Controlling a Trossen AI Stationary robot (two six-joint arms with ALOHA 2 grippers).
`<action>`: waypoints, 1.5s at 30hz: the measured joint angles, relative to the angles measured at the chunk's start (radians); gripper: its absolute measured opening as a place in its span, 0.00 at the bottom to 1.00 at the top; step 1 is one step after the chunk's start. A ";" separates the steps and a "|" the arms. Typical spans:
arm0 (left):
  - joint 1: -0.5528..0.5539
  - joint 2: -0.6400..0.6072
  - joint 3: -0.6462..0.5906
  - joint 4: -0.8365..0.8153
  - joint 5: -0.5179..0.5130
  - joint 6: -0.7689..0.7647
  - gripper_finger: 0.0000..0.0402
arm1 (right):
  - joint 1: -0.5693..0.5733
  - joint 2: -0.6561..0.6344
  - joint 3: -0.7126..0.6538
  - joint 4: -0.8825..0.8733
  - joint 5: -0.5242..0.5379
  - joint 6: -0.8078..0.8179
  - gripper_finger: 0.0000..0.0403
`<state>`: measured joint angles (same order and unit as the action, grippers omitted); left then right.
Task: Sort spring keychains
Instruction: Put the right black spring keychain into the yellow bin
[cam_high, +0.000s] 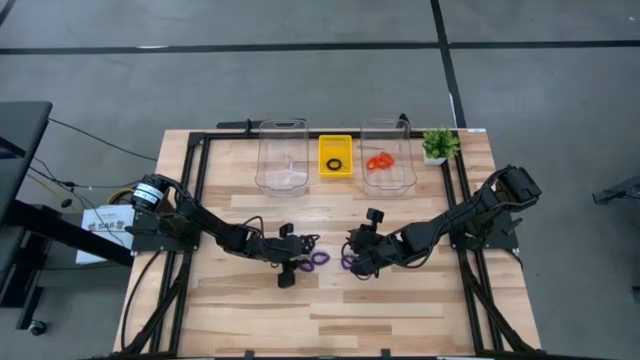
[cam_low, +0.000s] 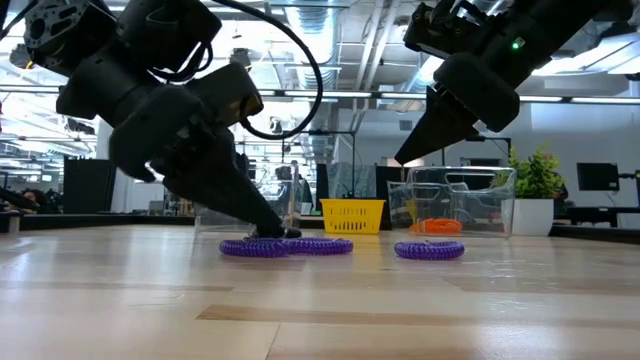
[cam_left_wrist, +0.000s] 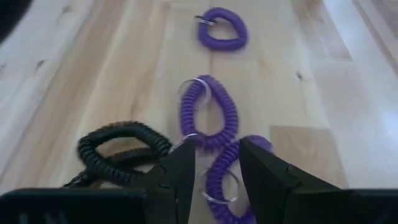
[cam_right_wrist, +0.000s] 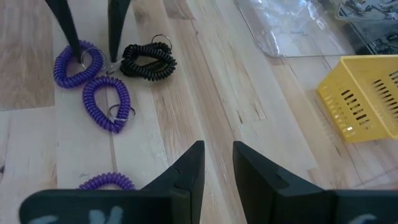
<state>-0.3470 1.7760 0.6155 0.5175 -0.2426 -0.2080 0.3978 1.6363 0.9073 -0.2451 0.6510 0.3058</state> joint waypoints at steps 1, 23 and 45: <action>-0.001 0.000 0.000 0.000 0.010 0.020 0.30 | 0.000 0.000 0.000 0.000 0.000 0.000 0.19; -0.066 0.000 0.000 0.006 -0.240 0.358 0.30 | 0.000 0.000 0.000 -0.008 0.000 -0.019 0.19; 0.041 0.000 -0.001 -0.054 -0.101 0.361 0.26 | -0.001 0.000 0.000 -0.008 0.000 -0.055 0.19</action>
<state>-0.3061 1.7756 0.6144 0.4635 -0.3431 0.1532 0.3969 1.6363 0.9073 -0.2531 0.6514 0.2508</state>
